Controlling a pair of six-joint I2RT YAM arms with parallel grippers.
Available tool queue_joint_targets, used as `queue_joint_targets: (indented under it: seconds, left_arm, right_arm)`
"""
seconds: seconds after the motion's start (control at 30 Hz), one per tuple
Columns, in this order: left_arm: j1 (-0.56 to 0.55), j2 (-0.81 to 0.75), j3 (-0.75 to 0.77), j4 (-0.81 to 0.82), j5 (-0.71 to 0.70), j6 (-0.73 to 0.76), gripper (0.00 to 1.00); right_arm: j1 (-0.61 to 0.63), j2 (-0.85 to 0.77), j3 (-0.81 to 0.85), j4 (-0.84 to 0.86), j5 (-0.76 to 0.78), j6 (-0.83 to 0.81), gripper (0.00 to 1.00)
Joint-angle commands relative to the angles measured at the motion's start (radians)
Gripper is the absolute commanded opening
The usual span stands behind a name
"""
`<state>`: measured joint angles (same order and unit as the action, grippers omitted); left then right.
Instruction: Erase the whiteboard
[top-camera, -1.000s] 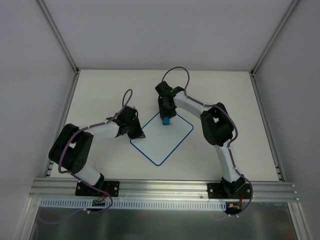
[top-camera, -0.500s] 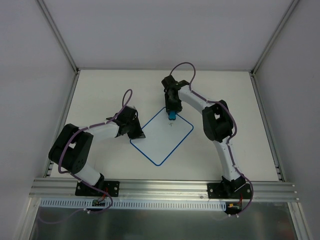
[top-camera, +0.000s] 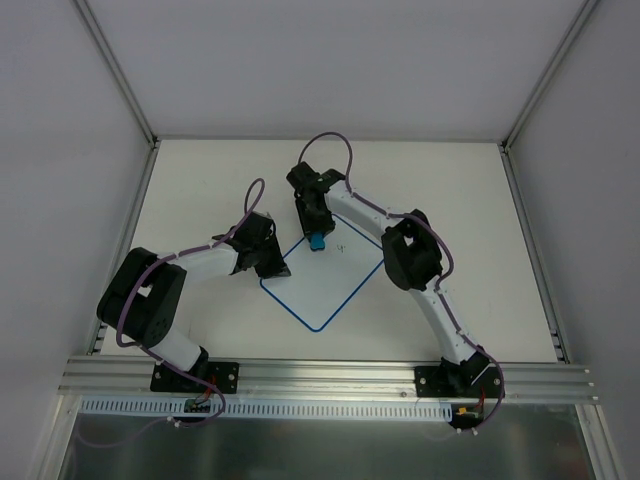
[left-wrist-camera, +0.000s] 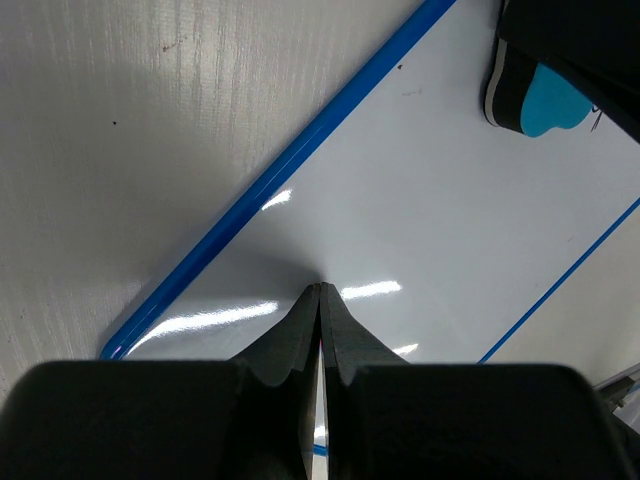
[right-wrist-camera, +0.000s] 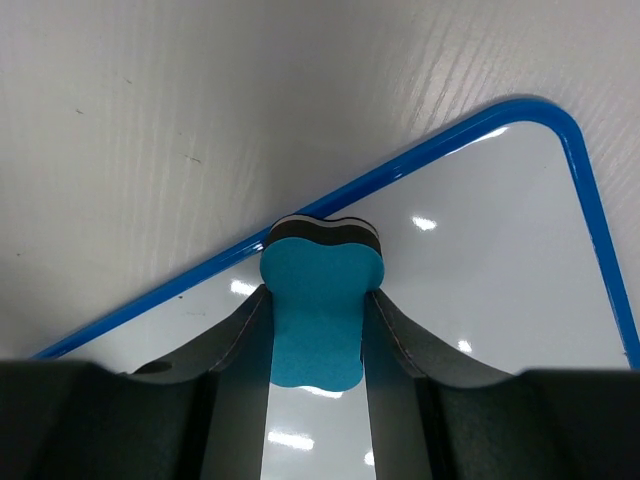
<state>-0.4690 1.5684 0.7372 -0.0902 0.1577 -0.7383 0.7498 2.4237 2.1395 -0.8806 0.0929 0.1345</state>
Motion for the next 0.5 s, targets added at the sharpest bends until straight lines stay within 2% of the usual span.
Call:
queue_joint_targets:
  seconds: [0.0, 0.13, 0.37, 0.47]
  left_arm:
    - [0.012, 0.064, -0.058, -0.186, -0.066, 0.071, 0.00]
    - [0.013, 0.062, -0.061, -0.187, -0.069, 0.071, 0.00]
    - [0.012, 0.062, -0.056, -0.186, -0.072, 0.070, 0.00]
    - [0.013, 0.058, -0.058, -0.187, -0.075, 0.070, 0.00]
  right_arm:
    - [-0.004, 0.035, 0.008, -0.064, -0.004, -0.024, 0.00]
    - [-0.044, -0.026, -0.070, -0.041, 0.030, -0.027, 0.00]
    - [-0.168, -0.280, -0.562, 0.175, 0.053, -0.013, 0.00]
    - [-0.188, -0.347, -0.651, 0.215, 0.073, -0.013, 0.00]
